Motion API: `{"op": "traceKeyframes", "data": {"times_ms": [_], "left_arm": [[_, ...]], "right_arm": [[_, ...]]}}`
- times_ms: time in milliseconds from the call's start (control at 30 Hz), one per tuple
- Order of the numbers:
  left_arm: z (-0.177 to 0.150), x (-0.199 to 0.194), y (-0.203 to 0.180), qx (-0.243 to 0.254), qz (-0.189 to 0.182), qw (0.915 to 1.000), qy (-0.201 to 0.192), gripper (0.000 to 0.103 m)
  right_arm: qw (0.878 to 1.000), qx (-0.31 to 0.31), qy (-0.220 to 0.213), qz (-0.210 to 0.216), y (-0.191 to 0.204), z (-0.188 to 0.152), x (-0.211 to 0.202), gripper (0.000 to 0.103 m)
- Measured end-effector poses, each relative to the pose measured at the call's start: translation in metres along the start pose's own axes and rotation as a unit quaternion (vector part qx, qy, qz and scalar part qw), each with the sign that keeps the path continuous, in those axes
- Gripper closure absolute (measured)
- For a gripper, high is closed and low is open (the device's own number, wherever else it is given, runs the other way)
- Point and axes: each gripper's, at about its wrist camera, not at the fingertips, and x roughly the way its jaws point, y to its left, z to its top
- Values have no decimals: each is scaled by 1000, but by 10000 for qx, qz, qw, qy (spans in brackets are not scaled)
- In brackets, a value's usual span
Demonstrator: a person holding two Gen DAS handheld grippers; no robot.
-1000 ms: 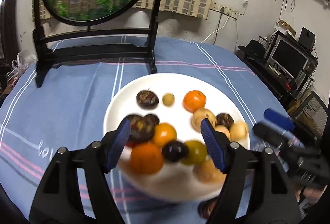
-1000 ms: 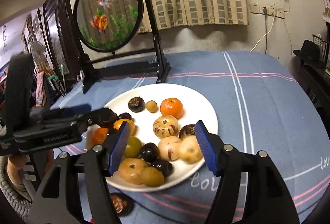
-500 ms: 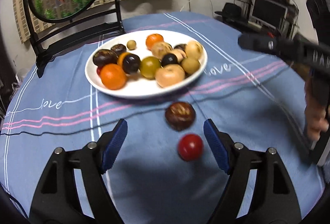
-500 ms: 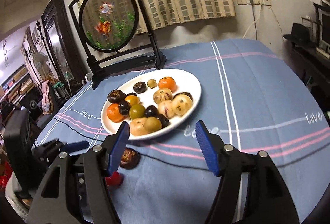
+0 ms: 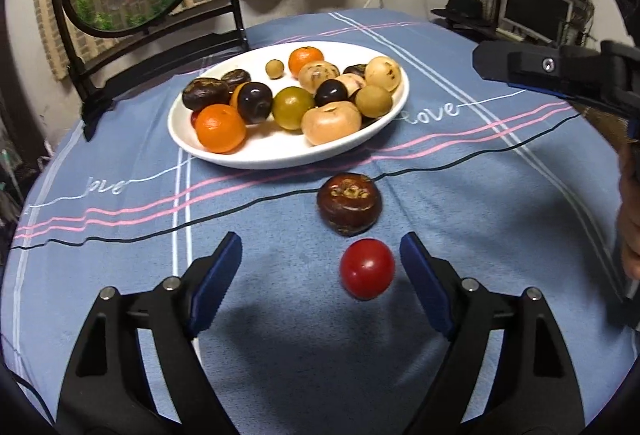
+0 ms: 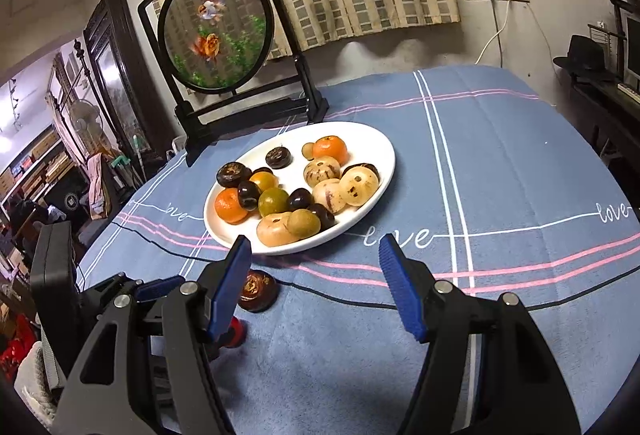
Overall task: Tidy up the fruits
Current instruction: 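Grasp the red round fruit with the left tool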
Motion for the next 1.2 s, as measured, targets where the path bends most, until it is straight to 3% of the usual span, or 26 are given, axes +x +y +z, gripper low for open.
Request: {"op": "traceKeyframes", "data": {"times_ms": [200, 400, 833, 1200], "left_arm": [[-2, 5, -11, 176, 294, 9994, 3, 18], [-2, 1, -17, 274, 307, 9991, -106, 20], [-4, 5, -19, 301, -32, 9995, 21, 71], [-4, -7, -19, 290, 9, 9994, -201, 74]], "right_arm": [[10000, -13, 37, -1, 0, -1, 2, 36], [10000, -24, 66, 21, 1, -1, 3, 36], [9999, -38, 160, 18, 2, -3, 8, 36], [9994, -104, 327, 57, 4, -7, 16, 36]]}}
